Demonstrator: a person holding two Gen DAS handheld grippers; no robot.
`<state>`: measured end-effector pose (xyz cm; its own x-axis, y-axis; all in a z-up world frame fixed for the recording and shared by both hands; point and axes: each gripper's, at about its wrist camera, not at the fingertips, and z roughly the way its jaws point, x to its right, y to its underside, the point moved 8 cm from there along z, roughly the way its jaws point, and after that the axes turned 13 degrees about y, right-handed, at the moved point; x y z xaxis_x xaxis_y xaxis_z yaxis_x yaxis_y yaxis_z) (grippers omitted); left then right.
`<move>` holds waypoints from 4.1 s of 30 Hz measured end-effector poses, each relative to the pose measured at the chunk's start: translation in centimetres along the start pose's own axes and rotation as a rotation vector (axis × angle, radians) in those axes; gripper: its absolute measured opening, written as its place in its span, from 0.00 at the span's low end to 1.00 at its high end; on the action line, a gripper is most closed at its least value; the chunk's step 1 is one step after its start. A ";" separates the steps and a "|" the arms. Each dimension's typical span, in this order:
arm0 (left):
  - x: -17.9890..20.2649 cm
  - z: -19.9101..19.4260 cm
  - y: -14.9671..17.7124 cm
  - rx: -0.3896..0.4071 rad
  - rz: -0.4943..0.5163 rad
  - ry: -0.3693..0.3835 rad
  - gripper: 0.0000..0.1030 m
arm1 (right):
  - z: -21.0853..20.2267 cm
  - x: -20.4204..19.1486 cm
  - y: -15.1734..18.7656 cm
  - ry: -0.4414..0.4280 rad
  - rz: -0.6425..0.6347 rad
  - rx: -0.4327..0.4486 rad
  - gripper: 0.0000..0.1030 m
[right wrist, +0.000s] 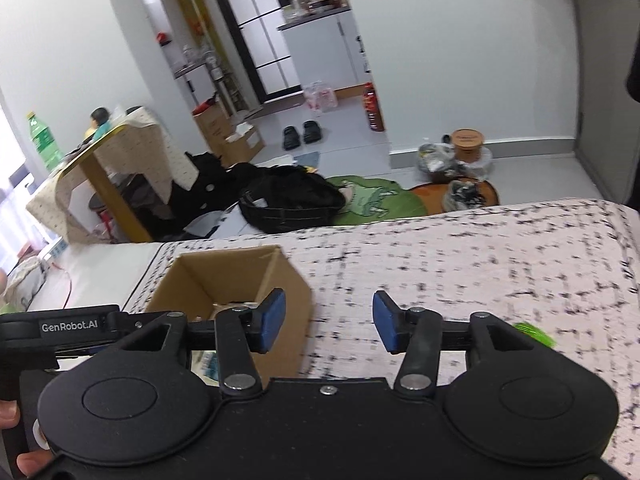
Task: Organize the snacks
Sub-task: 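Open left gripper to release white pack while right gripper releases orange bag into box, then move left gripper out of the box toward the green candy, then close left gripper on the green candy wrapper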
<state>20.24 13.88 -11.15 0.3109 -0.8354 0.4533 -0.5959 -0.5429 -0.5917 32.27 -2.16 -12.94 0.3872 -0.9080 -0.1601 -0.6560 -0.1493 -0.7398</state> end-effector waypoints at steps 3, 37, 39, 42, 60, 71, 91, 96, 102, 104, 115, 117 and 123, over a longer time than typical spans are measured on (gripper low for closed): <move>1.1 0.1 0.3 0.000 0.017 0.000 0.83 | -0.3 1.3 0.4 0.015 0.012 -0.003 0.52; 13.7 3.8 6.8 -0.071 0.208 0.135 0.84 | -4.7 14.4 6.7 0.118 0.137 -0.069 0.57; 14.4 4.2 7.2 -0.071 0.220 0.153 0.84 | -4.8 15.0 7.1 0.122 0.142 -0.074 0.57; 15.3 5.3 7.8 -0.082 0.236 0.171 0.83 | -4.9 16.0 7.8 0.138 0.147 -0.082 0.57; 19.1 13.2 10.5 -0.163 0.360 0.214 0.80 | -3.3 21.8 8.7 0.240 0.205 -0.090 0.57; 19.7 16.9 11.5 -0.198 0.369 0.227 0.60 | -3.2 22.8 8.6 0.270 0.201 -0.101 0.57; 18.0 14.1 11.2 -0.191 0.314 0.228 0.02 | -3.6 21.3 8.4 0.238 0.223 -0.071 0.68; 18.6 14.3 11.0 -0.205 0.344 0.225 0.12 | -3.6 21.5 8.4 0.246 0.220 -0.071 0.68; 19.1 15.4 11.1 -0.200 0.355 0.205 0.62 | -3.1 22.6 8.4 0.271 0.234 -0.072 0.68; 19.4 15.8 11.1 -0.196 0.361 0.204 0.68 | -2.9 22.9 8.4 0.278 0.228 -0.075 0.68; 20.1 18.6 12.0 -0.209 0.412 0.158 0.73 | -2.2 23.9 8.1 0.342 0.199 -0.076 0.74; 20.1 18.6 12.1 -0.189 0.418 0.156 0.73 | -2.1 23.6 8.2 0.344 0.187 -0.080 0.74; 20.0 18.1 12.2 -0.171 0.434 0.156 0.41 | -2.1 23.1 8.2 0.387 0.147 -0.075 0.81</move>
<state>32.64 -10.99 -21.40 -0.1002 -0.9514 0.2912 -0.7633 -0.1143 -0.6359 34.46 -25.16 -21.28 0.0239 -0.9997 0.0073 -0.7372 -0.0226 -0.6753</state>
